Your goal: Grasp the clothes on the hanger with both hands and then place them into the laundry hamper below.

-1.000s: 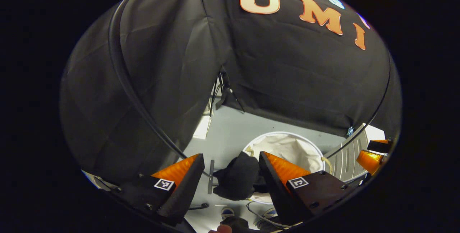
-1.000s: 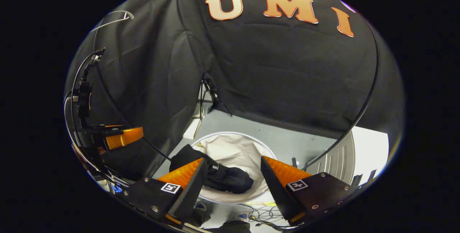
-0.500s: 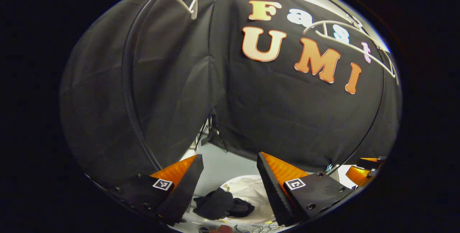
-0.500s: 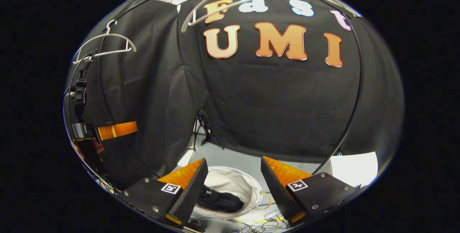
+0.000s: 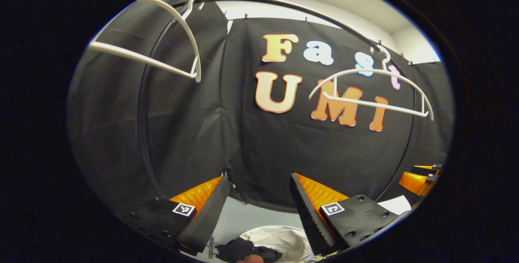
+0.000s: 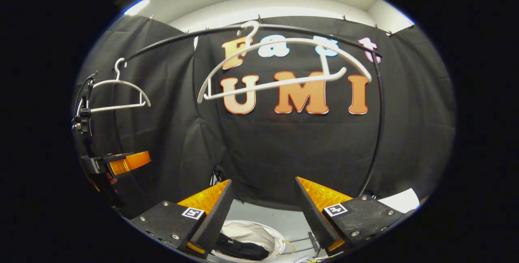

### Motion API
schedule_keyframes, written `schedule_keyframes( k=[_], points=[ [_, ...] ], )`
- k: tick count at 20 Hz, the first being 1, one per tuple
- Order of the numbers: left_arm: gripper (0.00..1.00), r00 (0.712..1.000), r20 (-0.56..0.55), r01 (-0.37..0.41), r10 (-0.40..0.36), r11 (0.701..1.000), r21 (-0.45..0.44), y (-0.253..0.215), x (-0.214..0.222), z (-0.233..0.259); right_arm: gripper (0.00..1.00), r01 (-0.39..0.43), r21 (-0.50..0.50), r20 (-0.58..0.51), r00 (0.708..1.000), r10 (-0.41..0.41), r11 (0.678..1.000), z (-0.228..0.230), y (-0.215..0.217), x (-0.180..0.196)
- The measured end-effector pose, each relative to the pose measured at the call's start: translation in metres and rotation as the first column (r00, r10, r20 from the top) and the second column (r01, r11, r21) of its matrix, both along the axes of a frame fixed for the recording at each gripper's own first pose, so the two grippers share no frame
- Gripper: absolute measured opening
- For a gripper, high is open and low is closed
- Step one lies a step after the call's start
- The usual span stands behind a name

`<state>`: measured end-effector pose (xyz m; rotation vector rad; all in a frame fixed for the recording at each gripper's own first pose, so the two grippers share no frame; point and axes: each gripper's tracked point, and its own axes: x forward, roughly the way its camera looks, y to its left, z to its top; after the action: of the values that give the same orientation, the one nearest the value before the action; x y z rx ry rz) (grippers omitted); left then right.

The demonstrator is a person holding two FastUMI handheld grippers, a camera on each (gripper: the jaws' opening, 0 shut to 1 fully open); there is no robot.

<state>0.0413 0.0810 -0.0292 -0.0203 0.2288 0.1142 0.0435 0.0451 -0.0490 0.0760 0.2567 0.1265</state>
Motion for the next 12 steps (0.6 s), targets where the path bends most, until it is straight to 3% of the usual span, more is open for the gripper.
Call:
schedule_keyframes(
  k=[3,6,9,12],
  points=[
    [1.00,0.997,0.070,0.009,-0.009,1.000,0.008,-0.003,0.007,0.028,0.96,0.033,-0.025,0.061,0.998,-0.031,0.999,0.028,-0.020,-0.006],
    [1.00,0.988,0.152,0.019,-0.026,0.999,0.046,-0.009,-0.002,0.059,0.92,0.079,-0.067,0.125,0.990,-0.070,0.995,0.051,-0.044,-0.011],
    [0.94,0.976,0.210,0.039,-0.050,0.998,0.056,-0.019,-0.009,0.074,0.92,0.142,-0.073,0.183,0.975,-0.127,0.987,0.063,-0.069,-0.016],
    [0.94,0.971,0.230,0.047,-0.062,0.997,0.068,-0.023,-0.016,0.083,0.99,0.184,-0.077,0.195,0.967,-0.166,0.980,0.064,-0.086,-0.021]
  ],
)
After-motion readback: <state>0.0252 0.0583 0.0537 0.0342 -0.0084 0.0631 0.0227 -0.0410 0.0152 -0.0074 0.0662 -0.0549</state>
